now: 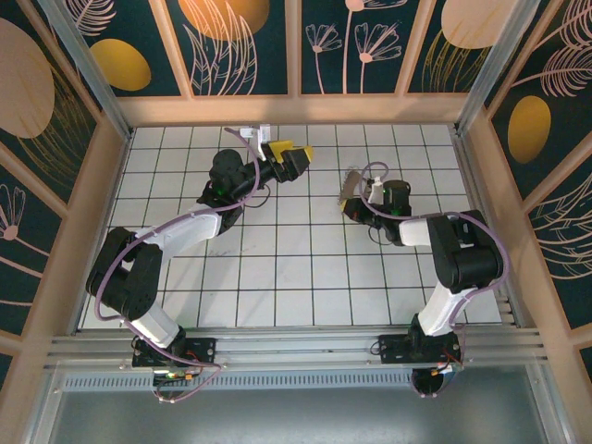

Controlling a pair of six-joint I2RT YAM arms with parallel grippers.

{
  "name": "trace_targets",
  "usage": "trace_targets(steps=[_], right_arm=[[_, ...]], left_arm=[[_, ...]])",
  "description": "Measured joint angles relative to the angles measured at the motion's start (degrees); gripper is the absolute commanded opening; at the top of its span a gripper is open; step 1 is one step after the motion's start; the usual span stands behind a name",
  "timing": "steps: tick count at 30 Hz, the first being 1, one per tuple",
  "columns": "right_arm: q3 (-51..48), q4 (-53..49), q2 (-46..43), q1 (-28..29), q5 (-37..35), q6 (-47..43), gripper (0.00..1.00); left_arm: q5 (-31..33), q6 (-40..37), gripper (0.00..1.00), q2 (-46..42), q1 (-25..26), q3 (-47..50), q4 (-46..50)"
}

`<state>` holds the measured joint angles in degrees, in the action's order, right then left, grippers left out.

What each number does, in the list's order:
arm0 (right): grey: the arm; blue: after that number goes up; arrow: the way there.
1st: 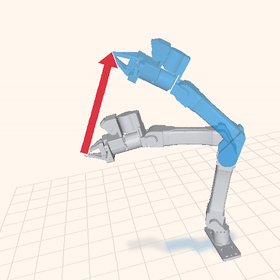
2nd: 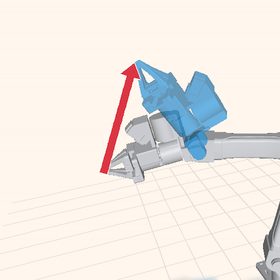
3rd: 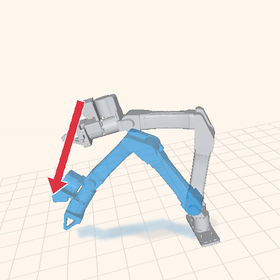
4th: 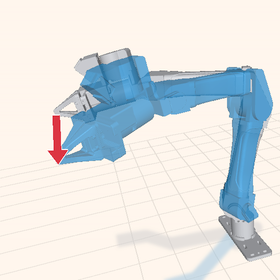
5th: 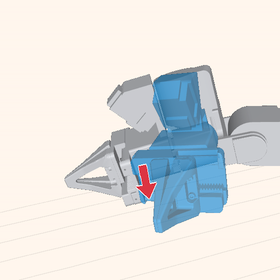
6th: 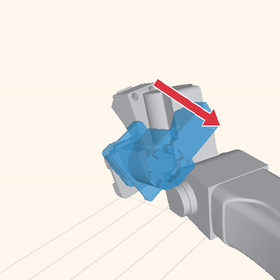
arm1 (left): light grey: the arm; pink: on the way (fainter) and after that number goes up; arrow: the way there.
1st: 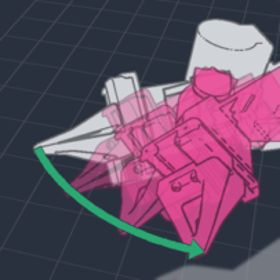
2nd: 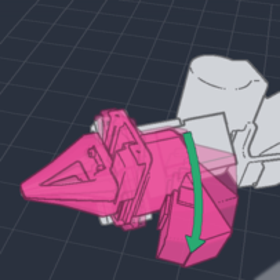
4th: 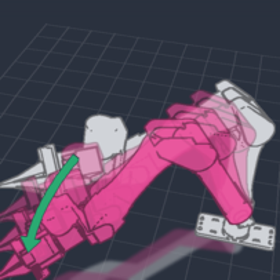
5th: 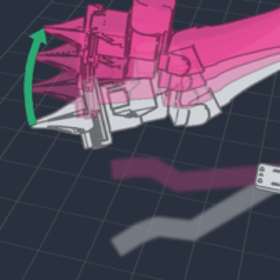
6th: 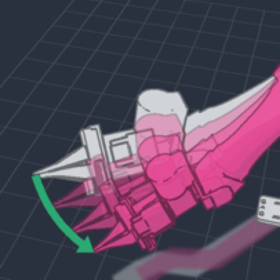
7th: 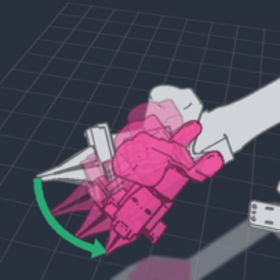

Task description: Put the keys on the keyring

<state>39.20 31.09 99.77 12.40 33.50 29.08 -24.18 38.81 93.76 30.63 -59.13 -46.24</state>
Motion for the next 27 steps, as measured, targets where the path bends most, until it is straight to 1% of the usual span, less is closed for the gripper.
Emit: trace_targets(steps=[1,2,5,8,11,15,18,19,20,23,27], right_arm=[[0.0,0.0,0.0,0.4,-0.3,0.0,0.08],[0.0,0.0,0.0,0.9,-0.6,0.2,0.16],[-0.3,0.0,0.0,2.6,-0.8,0.3,0.29],[-0.7,-0.1,-0.3,5.0,-0.7,0.0,0.37],[-2.1,-1.1,-3.0,7.2,-0.4,-0.2,0.44],[-3.8,-3.4,-10.4,7.2,-0.7,-0.5,0.50],[-3.9,-5.2,-16.3,6.3,-1.1,-1.2,0.60],[-3.9,-5.9,-18.4,5.7,-1.3,-1.6,0.64],[-3.9,-6.5,-20.2,5.0,-1.7,-1.8,0.66],[-3.9,-9.2,-25.9,2.0,-3.7,-2.2,0.68],[-2.7,-14.5,-32.0,-2.0,-9.7,-3.7,0.72]], left_arm=[[0.0,0.0,0.99,0.0,0.0,0.0,0.0],[-0.2,0.0,0.99,0.0,0.0,0.0,0.0],[-0.7,0.2,0.99,0.0,0.0,0.0,0.0],[-0.9,0.4,0.99,0.0,0.0,0.2,0.0],[-0.9,0.5,0.99,-0.2,0.0,0.7,0.1],[-0.9,0.5,0.99,-1.4,0.0,1.2,0.7],[-0.4,0.4,0.99,-3.2,0.0,1.6,1.5],[0.3,0.4,0.99,-3.9,0.0,1.7,1.8],[1.0,0.2,0.99,-4.5,0.0,1.8,2.3],[5.4,-0.8,0.99,-7.0,0.0,2.8,4.2],[14.9,-4.2,0.99,-12.2,0.0,8.0,5.4]])
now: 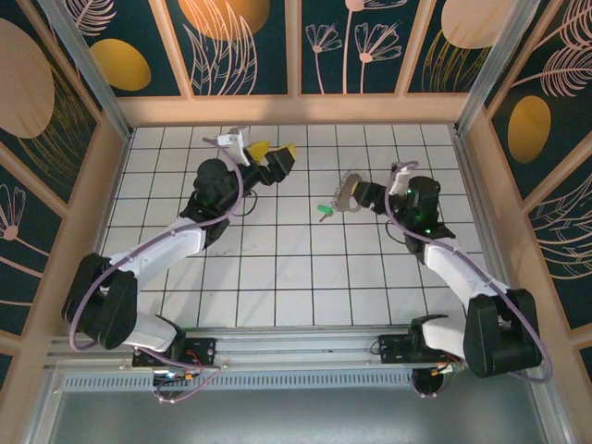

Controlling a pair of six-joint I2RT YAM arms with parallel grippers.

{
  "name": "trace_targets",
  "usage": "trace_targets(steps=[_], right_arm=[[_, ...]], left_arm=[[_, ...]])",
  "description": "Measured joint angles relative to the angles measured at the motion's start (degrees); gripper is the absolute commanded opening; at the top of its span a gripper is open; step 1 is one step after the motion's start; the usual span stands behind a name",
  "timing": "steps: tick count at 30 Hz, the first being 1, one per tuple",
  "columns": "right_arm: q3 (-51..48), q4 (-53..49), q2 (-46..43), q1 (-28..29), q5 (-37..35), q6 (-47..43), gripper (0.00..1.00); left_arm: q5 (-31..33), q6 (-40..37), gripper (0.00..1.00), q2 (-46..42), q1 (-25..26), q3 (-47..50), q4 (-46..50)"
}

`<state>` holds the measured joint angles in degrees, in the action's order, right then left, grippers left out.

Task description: Put the keys on the keyring

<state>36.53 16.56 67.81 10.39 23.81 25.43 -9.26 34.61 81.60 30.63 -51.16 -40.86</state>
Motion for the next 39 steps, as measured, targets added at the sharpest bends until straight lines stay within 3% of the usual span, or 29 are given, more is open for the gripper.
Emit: trace_targets(steps=[4,9,19,23,29,39], right_arm=[[2.4,-3.4,-3.7,-3.0,-9.1,-1.3,0.77],[1.5,-0.9,-5.7,-4.4,-22.5,-2.4,0.99],[-7.1,7.9,-3.6,-6.3,-37.5,-8.7,0.99],[-8.9,12.5,-1.0,-7.3,-40.3,-11.5,0.99],[-13.9,19.4,0.7,-9.9,-40.4,-13.7,0.99],[-18.7,34.4,6.4,-12.0,-33.4,-18.4,0.99]], left_arm=[[10.6,-5.7,0.99,-6.2,0.0,9.0,-2.2],[23.0,-12.9,0.99,-13.9,-1.4,16.9,-2.6],[37.9,-24.9,0.99,-25.6,-11.7,32.9,-6.1],[40.3,-28.3,0.99,-24.5,-14.8,38.6,-9.5],[41.0,-31.2,0.99,-13.9,-17.9,43.5,-19.5],[33.9,-34.0,0.99,-2.2,-21.2,44.3,-33.8]])
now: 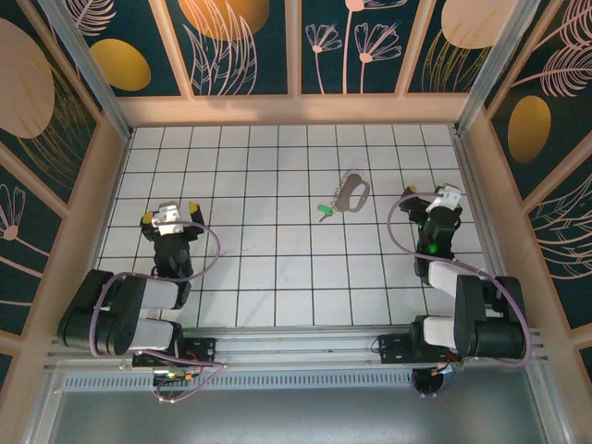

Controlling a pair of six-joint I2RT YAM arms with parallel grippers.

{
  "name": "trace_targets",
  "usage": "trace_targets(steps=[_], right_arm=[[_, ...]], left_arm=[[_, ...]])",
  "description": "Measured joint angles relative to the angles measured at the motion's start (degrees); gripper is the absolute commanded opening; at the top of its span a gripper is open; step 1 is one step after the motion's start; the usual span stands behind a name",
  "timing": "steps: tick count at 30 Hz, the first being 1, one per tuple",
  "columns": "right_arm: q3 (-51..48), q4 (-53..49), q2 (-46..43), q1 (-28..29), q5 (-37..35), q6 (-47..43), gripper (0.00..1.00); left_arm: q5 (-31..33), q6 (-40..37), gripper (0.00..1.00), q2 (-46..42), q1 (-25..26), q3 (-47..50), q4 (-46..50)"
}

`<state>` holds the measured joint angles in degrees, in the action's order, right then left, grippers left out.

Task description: Put the keys on the keyring

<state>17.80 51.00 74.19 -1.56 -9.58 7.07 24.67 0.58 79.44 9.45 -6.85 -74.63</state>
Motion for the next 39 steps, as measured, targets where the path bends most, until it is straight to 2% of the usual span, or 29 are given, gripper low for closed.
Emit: trace_targets(steps=[4,9,17,27,39], right_arm=[[-0.1,1.4,0.5,-0.3,1.4,-1.2,0.99],[-6.3,11.7,4.2,-0.4,2.2,-2.1,0.99],[-9.1,21.4,12.6,-0.4,4.1,-3.0,0.99],[-5.4,20.5,13.5,-0.4,6.9,-4.2,0.99],[-5.4,20.3,13.5,-0.2,6.9,-5.1,0.99]], left_arm=[[-2.1,-0.1,0.99,3.4,-1.4,0.0,-3.8],[-3.7,0.6,0.99,6.8,-3.5,-0.1,-7.0],[-6.5,1.7,0.99,7.6,-5.1,-4.0,-3.7],[-10.7,3.4,0.99,7.6,-7.5,-5.9,0.7],[-11.4,3.8,0.99,7.6,-7.5,-5.9,1.6]])
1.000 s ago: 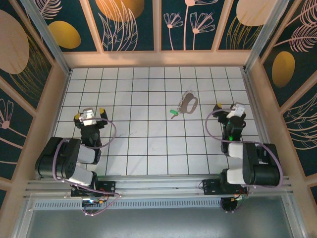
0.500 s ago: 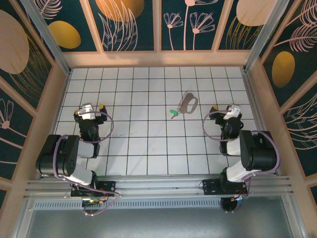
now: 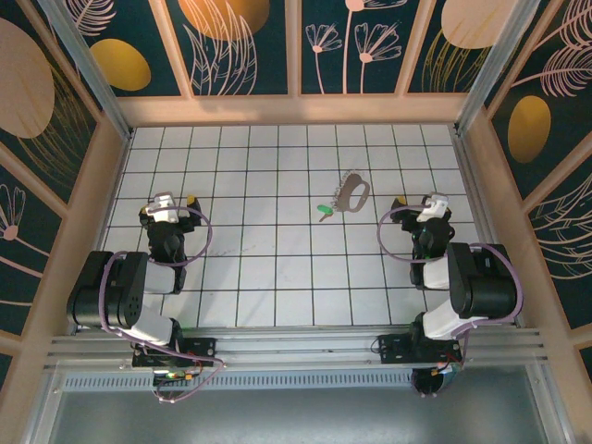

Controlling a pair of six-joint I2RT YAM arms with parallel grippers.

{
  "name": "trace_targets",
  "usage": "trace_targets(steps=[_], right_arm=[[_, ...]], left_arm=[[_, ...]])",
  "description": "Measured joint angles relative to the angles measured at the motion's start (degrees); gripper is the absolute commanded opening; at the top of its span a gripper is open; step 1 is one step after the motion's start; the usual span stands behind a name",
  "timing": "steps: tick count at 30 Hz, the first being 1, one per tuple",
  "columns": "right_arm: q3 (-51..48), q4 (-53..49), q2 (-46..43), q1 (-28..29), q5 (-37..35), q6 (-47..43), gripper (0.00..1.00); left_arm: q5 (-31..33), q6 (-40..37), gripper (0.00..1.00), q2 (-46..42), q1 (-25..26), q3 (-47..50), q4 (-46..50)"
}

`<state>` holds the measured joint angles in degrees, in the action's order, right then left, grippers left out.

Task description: Put the keys on the keyring

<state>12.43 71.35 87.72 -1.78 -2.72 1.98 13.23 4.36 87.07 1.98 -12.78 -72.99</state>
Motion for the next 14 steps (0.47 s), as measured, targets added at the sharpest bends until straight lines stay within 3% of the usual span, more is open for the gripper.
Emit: trace_targets(steps=[14], right_arm=[[0.3,-1.0,0.0,0.0,1.8,-0.2,0.99]], left_arm=[[0.0,0.0,0.99,0.0,0.0,0.0,0.0]])
